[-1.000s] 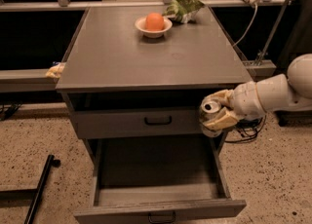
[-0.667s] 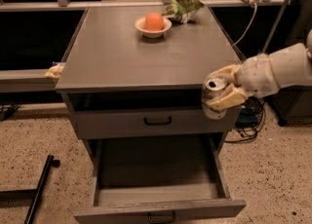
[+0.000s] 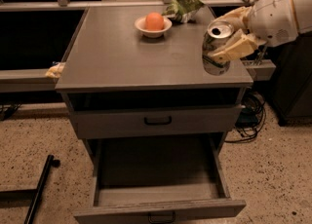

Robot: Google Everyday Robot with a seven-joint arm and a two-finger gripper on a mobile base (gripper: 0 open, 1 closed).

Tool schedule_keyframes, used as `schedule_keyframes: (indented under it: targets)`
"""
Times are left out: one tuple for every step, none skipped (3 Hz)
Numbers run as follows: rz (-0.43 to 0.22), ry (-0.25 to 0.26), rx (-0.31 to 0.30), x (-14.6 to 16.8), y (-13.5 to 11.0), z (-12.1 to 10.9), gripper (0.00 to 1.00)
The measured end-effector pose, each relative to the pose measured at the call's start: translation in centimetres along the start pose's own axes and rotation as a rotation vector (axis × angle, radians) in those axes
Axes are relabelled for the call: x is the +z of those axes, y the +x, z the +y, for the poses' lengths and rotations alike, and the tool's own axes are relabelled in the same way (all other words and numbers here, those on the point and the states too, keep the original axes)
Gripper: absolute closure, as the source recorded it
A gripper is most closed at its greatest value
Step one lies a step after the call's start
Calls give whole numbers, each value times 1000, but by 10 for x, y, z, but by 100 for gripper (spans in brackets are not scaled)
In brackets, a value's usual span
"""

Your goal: Pick 7up can from middle drawer and place on counter

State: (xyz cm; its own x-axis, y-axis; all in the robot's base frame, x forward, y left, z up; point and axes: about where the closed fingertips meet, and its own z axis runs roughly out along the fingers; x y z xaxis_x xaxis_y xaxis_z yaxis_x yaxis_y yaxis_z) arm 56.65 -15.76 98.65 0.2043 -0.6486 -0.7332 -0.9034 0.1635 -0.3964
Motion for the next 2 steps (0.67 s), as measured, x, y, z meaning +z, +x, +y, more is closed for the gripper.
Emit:
schedule_keyframes:
  targets:
    - [7,15,25,10,11,-5,100]
    - [-3,24,52,30,27,-27,100]
